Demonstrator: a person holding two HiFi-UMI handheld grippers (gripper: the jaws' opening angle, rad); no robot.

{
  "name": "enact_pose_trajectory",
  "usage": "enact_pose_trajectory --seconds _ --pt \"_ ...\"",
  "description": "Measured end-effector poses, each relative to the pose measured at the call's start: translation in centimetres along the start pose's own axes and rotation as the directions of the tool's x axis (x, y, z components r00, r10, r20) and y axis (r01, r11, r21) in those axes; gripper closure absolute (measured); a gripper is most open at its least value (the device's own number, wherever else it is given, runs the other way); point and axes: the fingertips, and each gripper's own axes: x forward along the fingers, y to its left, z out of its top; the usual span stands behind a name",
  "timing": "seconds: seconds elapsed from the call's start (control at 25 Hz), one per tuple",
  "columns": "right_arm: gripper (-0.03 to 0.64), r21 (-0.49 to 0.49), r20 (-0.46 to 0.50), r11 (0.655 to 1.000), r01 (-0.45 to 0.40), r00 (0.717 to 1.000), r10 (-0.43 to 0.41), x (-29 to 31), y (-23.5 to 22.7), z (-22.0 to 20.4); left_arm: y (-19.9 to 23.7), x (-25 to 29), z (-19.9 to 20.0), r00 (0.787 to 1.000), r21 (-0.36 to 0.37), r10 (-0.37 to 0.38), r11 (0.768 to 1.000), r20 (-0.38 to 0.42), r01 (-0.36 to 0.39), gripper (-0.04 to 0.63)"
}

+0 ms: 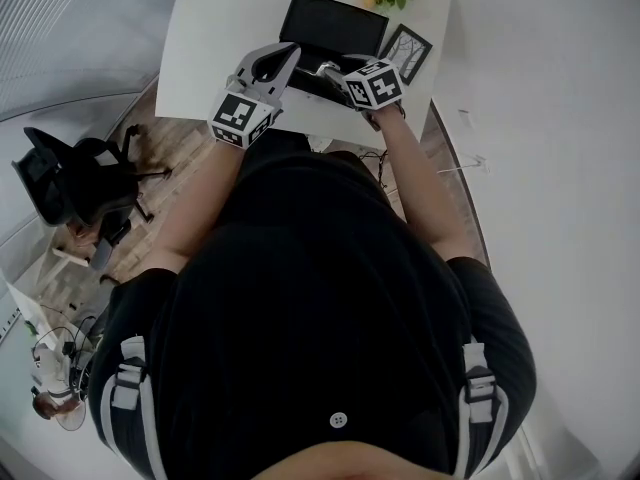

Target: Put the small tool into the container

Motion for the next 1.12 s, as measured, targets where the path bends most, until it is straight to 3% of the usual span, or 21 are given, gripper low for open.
enact_pose_trajectory --seconds 0.08,0.28,0.44,0.56,0.72,0.88,1.12 --pt "0.439 0.031 0.096 0.999 -0.037 0.995 0.034 -1.6 0.7 1.9 0.1 0.1 0.3 1.0 0.003 0.0 1.0 0.002 0.0 0.588" --pt "0.513 -0.061 0.297 0.997 -0.055 0.952 0.071 -6.5 2.9 5.8 -0.5 0.3 1.0 1.0 0.02 -0.012 1.0 -0.012 0.013 0.588" --pt "0.585 -0.122 0.465 0.992 -0.044 0.88 0.096 -10.9 5.0 8.5 -1.2 0.2 1.8 0.999 0.023 -0.032 0.999 -0.011 0.033 0.588" --pt "0.606 -0.169 0.563 0.985 0.026 0.823 0.075 -13.8 5.9 9.8 -1.8 0.2 2.7 0.999 0.015 -0.041 0.999 0.001 0.041 0.588" --pt "0.606 -0.192 0.64 0.979 0.072 0.765 0.07 -16.5 6.7 11.1 -2.4 0.2 4.2 0.998 0.019 -0.053 0.998 0.021 0.053 0.588" --pt "0.606 -0.187 0.684 0.981 0.047 0.723 0.096 -18.4 7.3 12.0 -3.1 0.1 5.9 0.997 0.037 -0.065 0.997 0.04 0.064 0.588" --pt "0.606 -0.229 0.704 0.971 0.076 0.701 0.111 -20.2 8.3 12.7 -4.1 0.0 8.0 0.995 0.065 -0.076 0.995 0.071 0.071 0.588"
